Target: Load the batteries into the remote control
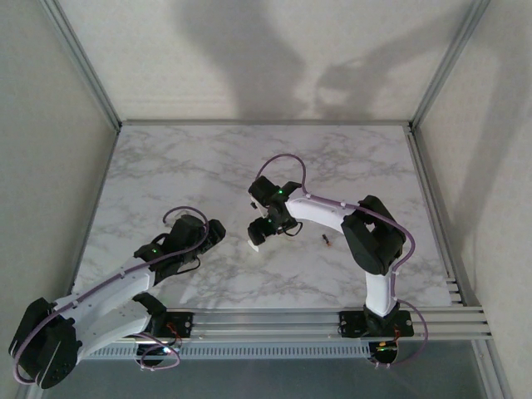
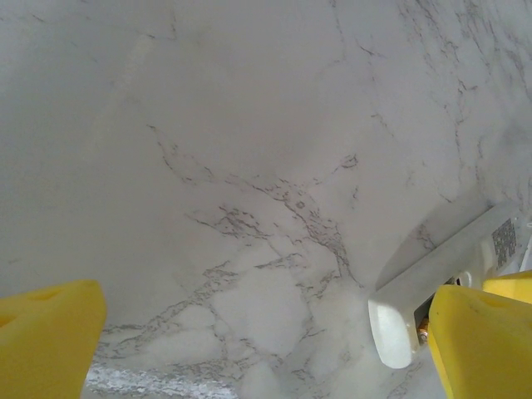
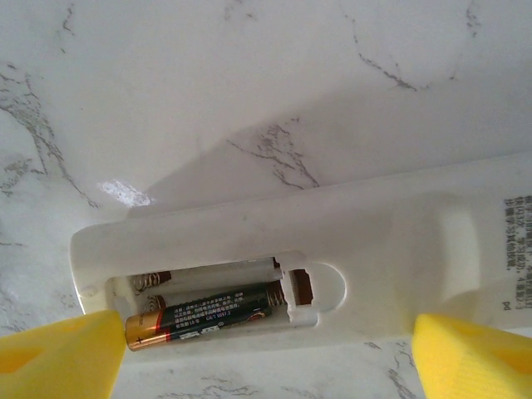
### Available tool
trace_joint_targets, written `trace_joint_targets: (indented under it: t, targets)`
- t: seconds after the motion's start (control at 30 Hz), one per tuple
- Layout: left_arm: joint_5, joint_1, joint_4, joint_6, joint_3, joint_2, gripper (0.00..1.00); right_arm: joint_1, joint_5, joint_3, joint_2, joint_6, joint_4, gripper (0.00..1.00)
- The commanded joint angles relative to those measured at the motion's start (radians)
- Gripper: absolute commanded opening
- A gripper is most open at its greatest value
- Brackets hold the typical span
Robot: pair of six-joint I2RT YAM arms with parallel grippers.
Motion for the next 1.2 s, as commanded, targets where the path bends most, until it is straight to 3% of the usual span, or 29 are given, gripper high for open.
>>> trace_joint_targets:
  t: [0.0,1.17]
  targets:
    - [0.001,0.01,0.001,0.0,-0.007,-0.015,1.0,0.004,-0.03,-0.001,0.01,0.016,0.009,0.88]
    - [0.001,0.009,-0.001,-0.006,-0.016,-0.025,1.0,0.019,0.05,-0.084,0.042,-0.043,0.015,0.78]
